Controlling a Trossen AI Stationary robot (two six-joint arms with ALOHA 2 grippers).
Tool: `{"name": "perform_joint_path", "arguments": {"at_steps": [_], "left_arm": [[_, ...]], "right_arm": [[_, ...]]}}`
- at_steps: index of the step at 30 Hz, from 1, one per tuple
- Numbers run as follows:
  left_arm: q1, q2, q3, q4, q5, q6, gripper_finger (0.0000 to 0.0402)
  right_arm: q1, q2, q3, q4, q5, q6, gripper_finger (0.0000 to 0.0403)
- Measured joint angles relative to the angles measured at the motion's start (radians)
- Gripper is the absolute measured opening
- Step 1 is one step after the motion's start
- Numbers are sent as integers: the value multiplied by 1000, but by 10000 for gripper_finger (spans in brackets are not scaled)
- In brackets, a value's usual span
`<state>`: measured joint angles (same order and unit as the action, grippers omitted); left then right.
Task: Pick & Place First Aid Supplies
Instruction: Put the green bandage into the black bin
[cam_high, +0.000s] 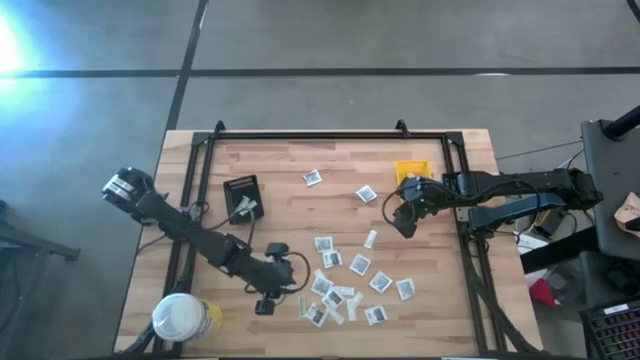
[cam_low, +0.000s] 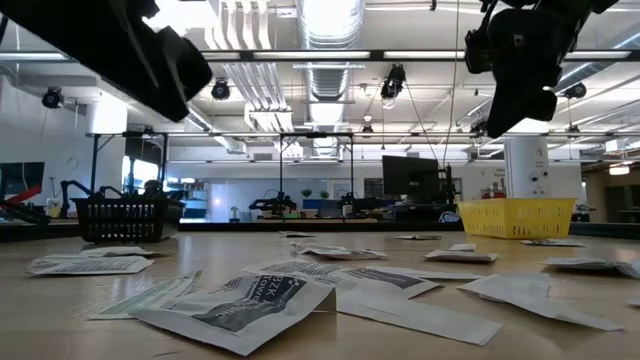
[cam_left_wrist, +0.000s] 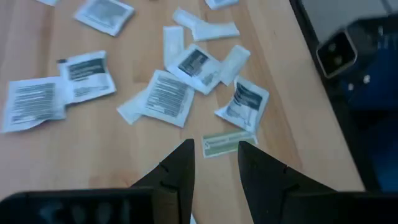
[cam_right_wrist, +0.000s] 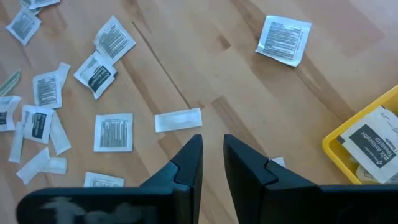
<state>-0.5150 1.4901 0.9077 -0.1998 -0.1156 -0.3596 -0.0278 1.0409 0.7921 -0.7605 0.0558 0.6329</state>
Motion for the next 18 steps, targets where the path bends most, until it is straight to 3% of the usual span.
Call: {"name": "perform_joint_path", "arguments": {"at_steps": [5,13,18], "left_arm": [[40,56,99,-62,68,64,115],[85,175,322,-352,85,110,115],[86,278,395,-387,170,134,115]], "right_arm": [[5,0,0,9,-1,4,58],[4,0,0,12,-1,4,55],[4,0,0,11,-1,0,60]]}}
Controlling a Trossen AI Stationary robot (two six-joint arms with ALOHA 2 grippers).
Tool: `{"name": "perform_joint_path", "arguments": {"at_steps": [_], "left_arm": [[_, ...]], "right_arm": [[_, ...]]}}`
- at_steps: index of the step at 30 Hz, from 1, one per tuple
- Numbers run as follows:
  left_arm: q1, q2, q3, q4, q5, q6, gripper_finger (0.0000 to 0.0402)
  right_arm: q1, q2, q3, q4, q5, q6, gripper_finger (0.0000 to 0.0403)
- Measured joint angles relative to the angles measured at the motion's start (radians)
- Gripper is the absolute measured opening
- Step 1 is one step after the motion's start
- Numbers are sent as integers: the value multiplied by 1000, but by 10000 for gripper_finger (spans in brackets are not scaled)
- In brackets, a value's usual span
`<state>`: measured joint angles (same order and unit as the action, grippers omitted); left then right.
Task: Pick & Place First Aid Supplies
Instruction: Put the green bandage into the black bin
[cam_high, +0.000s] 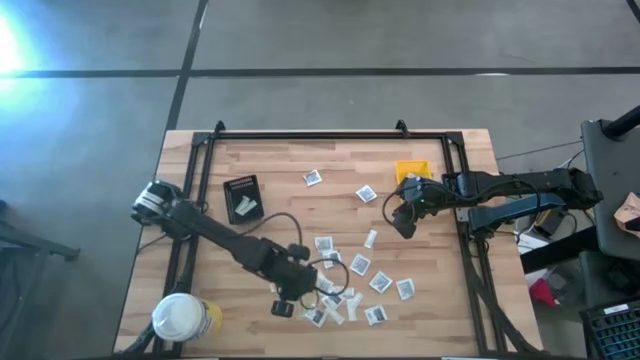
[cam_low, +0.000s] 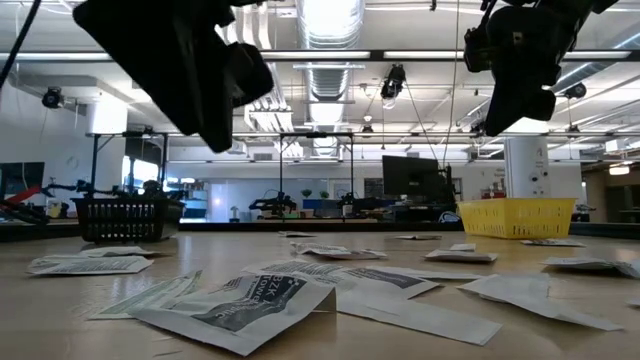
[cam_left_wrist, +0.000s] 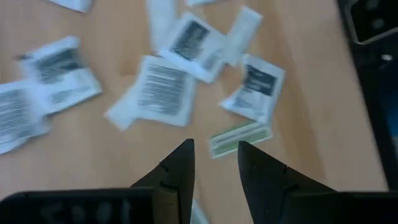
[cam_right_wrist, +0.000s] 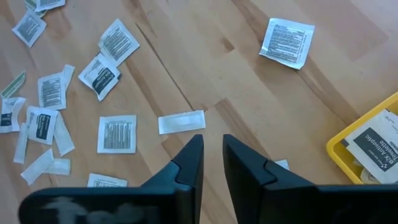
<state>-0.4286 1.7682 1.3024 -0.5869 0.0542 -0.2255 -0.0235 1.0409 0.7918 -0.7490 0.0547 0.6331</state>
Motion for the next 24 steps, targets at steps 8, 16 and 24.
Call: {"name": "perform_joint_path", "arguments": {"at_steps": [8,16,24], "left_arm": [[1,104,57,1,80,17,115],[10,151,53,-7,81,28,115],[29,199,52,0,58,58,115]], "right_arm": [[0,0,0,0,-2,-3,56],[0,0,0,5,-2,-4,54],[0,1,0,6,-2,-4,48]]}}
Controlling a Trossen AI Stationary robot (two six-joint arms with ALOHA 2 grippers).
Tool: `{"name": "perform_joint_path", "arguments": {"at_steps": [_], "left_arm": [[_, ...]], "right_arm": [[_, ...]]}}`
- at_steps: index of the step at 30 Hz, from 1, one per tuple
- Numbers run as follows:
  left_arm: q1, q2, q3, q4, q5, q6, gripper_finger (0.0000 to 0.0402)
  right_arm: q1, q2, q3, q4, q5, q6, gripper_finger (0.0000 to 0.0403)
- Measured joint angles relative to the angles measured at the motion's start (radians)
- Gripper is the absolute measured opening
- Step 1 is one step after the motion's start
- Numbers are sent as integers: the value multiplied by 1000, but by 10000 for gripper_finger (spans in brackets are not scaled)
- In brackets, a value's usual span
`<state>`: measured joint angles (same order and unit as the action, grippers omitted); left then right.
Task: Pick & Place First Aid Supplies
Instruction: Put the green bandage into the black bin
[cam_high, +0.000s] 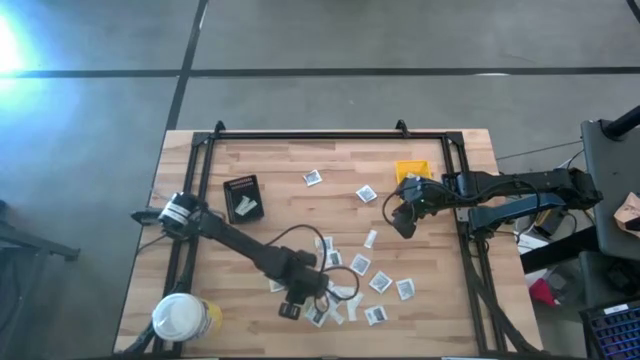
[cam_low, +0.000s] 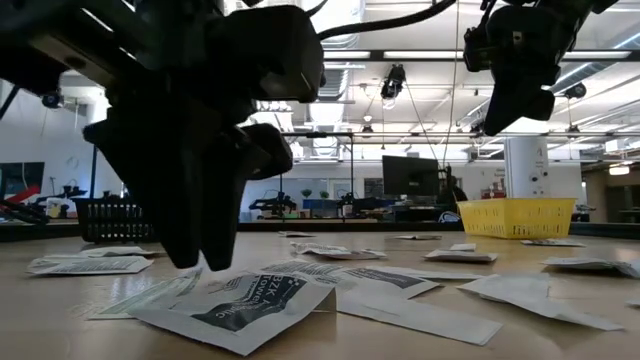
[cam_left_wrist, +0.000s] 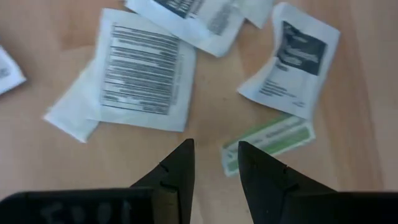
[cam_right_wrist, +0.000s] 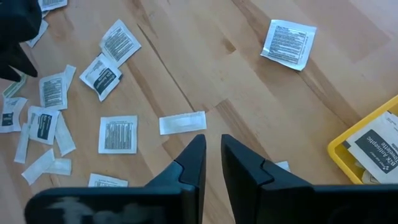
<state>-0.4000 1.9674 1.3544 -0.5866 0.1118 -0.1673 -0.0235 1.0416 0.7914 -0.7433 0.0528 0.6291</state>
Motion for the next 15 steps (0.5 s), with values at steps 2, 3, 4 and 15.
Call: {"name": "perform_joint_path", "arguments": {"at_steps": [2,3,4,15], "left_arm": [[4,1,0,-1,-24,2,115],[4,2,0,-1,-23,1,115],[6,2,0,0,-19,1,115],[5,4,0,-3,73,1,115]], "right_arm": [[0,0,0,1,0,0,48],[0,0,0,1,0,0,48],[0,0,0,1,0,0,49],[0,0,0,1,0,-1,49]]}}
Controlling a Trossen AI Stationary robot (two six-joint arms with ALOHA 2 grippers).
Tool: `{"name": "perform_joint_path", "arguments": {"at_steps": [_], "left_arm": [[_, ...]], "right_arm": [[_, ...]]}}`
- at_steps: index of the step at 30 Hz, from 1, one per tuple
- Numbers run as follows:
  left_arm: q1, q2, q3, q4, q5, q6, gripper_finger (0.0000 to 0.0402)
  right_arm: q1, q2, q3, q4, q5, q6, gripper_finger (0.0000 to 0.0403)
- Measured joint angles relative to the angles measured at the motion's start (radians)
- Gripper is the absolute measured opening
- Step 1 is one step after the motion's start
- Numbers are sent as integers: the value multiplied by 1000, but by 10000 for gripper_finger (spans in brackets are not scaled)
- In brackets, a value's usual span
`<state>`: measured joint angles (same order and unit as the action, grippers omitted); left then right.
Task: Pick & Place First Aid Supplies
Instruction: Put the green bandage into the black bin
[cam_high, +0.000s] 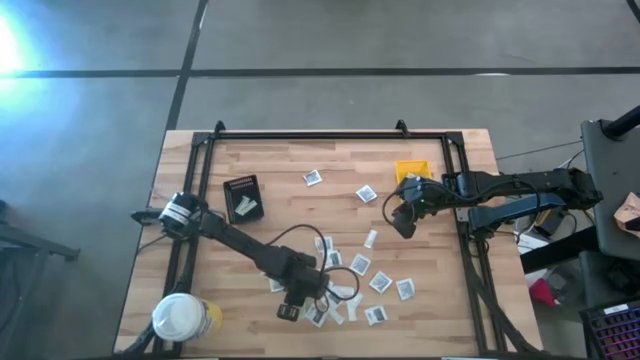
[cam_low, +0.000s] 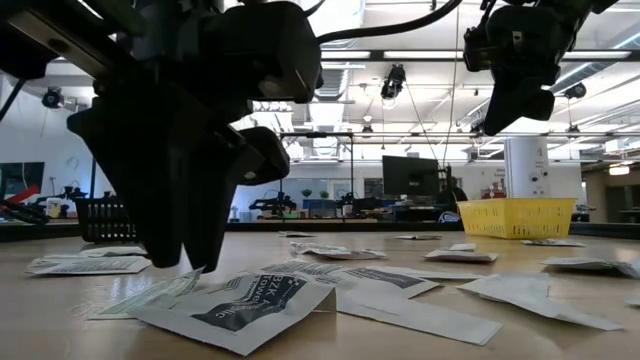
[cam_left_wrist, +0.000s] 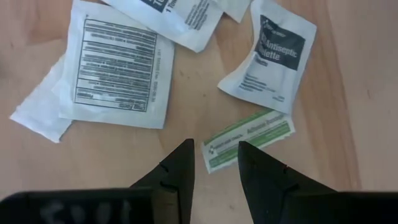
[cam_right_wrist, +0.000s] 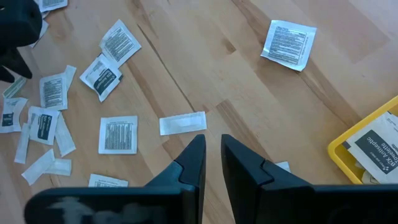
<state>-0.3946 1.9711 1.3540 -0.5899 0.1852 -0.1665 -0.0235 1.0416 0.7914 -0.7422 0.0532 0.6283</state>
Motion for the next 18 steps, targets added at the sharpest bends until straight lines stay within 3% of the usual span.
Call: {"name": "perform_joint_path", "arguments": {"at_steps": [18], "left_arm": [[1,36,-43,71,17,-68,101]], "right_arm": [[0,0,0,0,0,0,49]]}}
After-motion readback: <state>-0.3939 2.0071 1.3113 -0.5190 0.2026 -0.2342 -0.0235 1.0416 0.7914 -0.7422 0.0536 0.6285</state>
